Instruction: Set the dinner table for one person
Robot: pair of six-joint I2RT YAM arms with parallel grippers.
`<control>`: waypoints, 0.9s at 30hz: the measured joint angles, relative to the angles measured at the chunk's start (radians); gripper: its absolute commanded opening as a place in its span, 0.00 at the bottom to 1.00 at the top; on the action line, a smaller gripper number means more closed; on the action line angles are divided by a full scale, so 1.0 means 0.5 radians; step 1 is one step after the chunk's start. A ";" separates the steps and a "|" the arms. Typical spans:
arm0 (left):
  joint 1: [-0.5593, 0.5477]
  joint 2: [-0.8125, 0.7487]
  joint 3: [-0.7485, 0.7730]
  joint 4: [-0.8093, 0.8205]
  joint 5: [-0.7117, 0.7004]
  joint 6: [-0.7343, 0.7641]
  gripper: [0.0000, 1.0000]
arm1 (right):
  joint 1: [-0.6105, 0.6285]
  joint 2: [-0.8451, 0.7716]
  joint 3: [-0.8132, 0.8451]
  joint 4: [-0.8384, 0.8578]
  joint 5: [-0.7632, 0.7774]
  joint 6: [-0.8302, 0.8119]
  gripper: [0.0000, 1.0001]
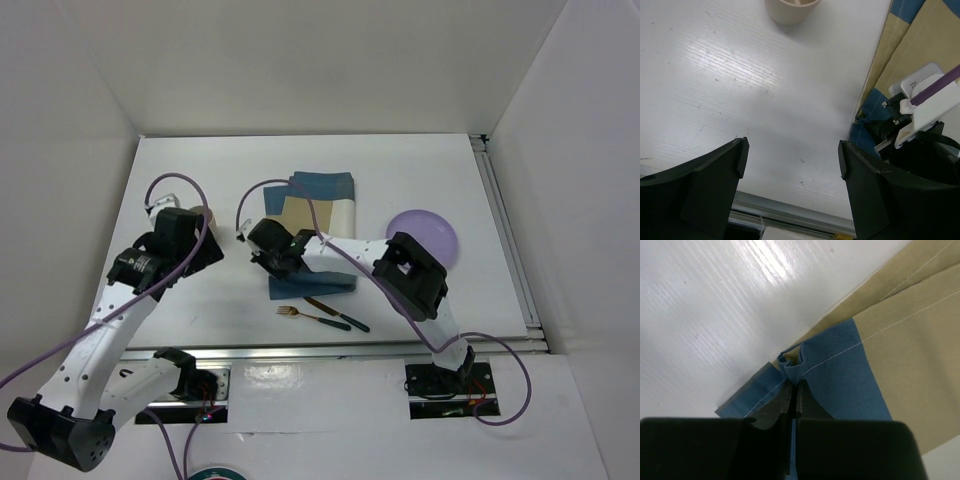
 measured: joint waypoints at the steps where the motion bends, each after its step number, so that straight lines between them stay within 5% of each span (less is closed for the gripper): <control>1: 0.000 0.002 -0.009 0.009 0.026 0.006 0.90 | 0.000 0.000 0.008 -0.005 0.007 0.008 0.00; 8: 0.002 0.188 -0.144 0.121 0.380 0.012 0.81 | -0.089 -0.172 0.021 -0.044 0.011 0.197 0.00; 17: -0.014 0.369 -0.668 0.523 0.917 -0.118 0.78 | -0.597 -0.974 -0.457 0.223 -0.039 0.681 0.00; 27: -0.184 0.925 -0.636 0.963 1.116 -0.272 0.77 | -0.728 -1.072 -0.746 0.282 -0.050 1.011 0.00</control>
